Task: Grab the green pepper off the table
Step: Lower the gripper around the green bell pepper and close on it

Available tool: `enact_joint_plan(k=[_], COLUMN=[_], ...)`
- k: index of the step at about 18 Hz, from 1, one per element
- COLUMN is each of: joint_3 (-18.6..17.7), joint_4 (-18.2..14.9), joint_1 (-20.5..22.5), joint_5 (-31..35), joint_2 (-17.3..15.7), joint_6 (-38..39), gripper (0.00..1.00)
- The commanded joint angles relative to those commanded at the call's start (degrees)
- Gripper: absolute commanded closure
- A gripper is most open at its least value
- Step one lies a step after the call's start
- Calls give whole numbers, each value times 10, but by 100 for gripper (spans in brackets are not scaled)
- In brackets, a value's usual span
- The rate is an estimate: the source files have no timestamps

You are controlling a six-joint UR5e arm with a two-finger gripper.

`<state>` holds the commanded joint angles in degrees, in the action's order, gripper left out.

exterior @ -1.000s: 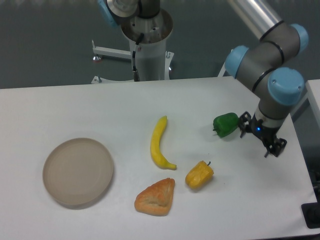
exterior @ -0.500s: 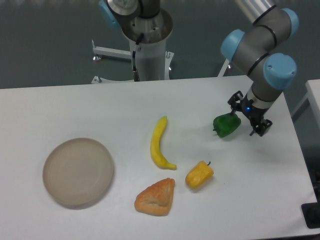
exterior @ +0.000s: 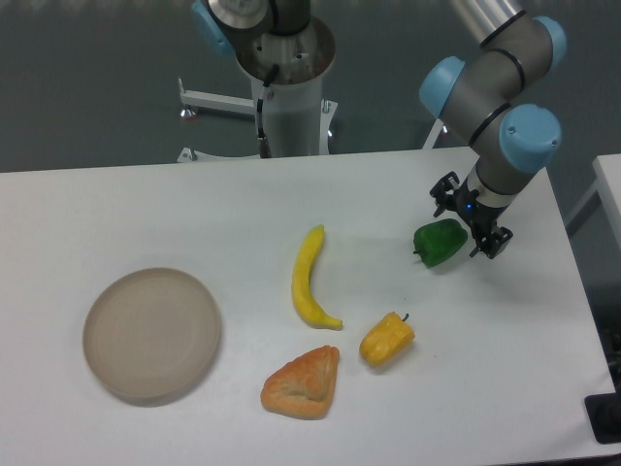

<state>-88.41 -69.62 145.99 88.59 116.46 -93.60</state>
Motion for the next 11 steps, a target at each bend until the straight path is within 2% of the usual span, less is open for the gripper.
enact_joint_plan(k=[2,8,9,11], joint_3=[-10,-15,-15,-13], joint_4=[10,12,12,12], joint_1=[0,1,1,2], joint_5=[-1,-2,-2,-5], joint_2=[-1,-2,-2,-1], joint_6=[0,1,2,1], gripper=[0,0,3,51])
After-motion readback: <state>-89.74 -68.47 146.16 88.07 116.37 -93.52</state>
